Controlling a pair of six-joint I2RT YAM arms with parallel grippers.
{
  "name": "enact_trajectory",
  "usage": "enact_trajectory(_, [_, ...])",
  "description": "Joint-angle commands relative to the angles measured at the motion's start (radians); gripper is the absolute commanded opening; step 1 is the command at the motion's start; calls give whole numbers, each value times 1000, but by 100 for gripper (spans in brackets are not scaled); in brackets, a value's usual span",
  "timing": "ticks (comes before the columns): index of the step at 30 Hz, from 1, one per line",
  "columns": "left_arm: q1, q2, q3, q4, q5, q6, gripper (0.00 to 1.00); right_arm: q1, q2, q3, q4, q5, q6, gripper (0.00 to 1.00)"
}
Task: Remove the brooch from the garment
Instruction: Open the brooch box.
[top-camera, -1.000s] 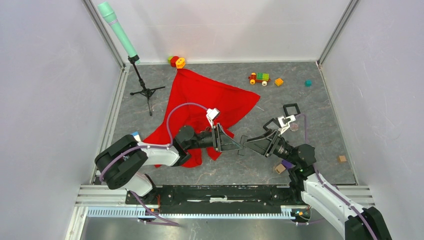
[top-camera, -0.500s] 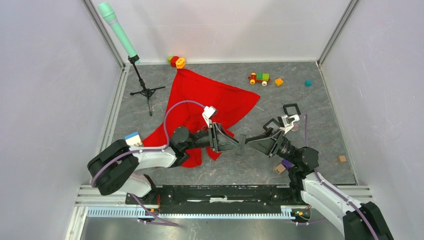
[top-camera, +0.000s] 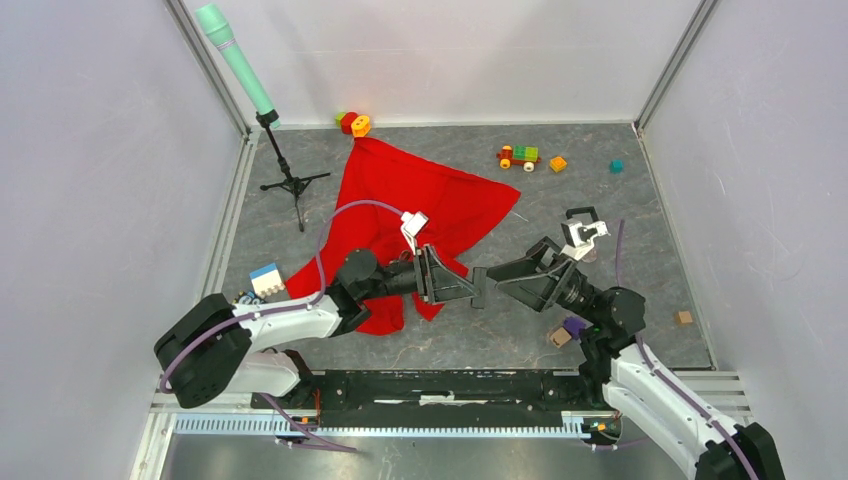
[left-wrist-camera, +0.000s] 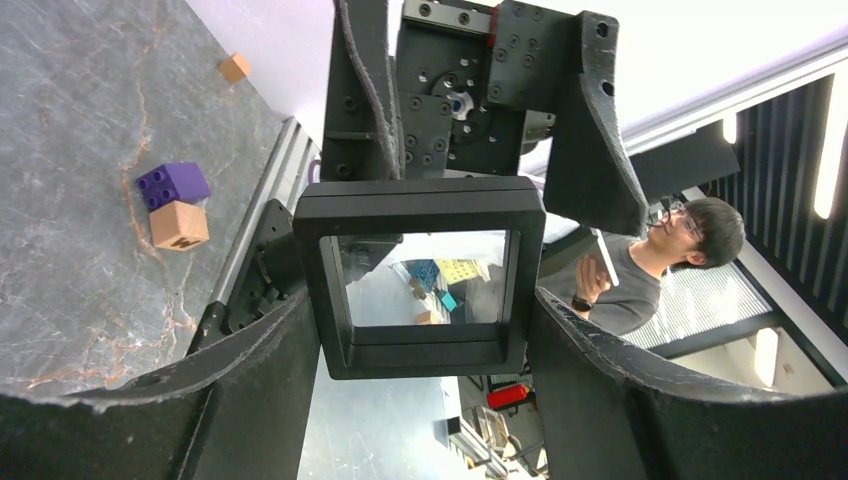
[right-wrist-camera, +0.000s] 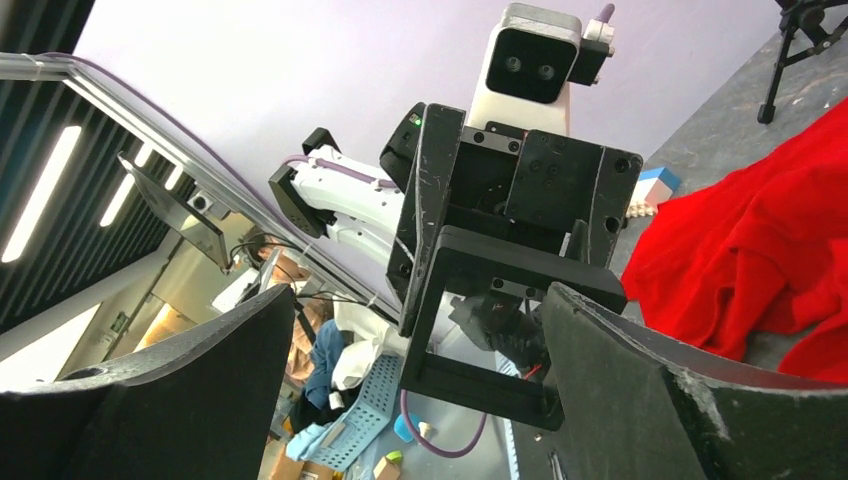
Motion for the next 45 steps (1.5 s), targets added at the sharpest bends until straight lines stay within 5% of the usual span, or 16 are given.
enact_trajectory(1, [-11, 0, 48, -19, -8, 54, 2, 24, -9, 84, -187, 3, -129, 98])
enact_trajectory(10, [-14, -23, 49, -59, -23, 79, 2, 26, -81, 161, -546, 88, -345, 98])
enact_trajectory(19, [-14, -46, 59, -96, -28, 96, 2, 26, -69, 139, -552, 77, -353, 98])
enact_trajectory(30, [-14, -45, 61, -68, -18, 79, 2, 27, -37, 13, -217, -4, -160, 98])
enact_trajectory(45, [-25, -7, 80, -31, 16, 54, 2, 37, -9, 19, -169, -28, -133, 93])
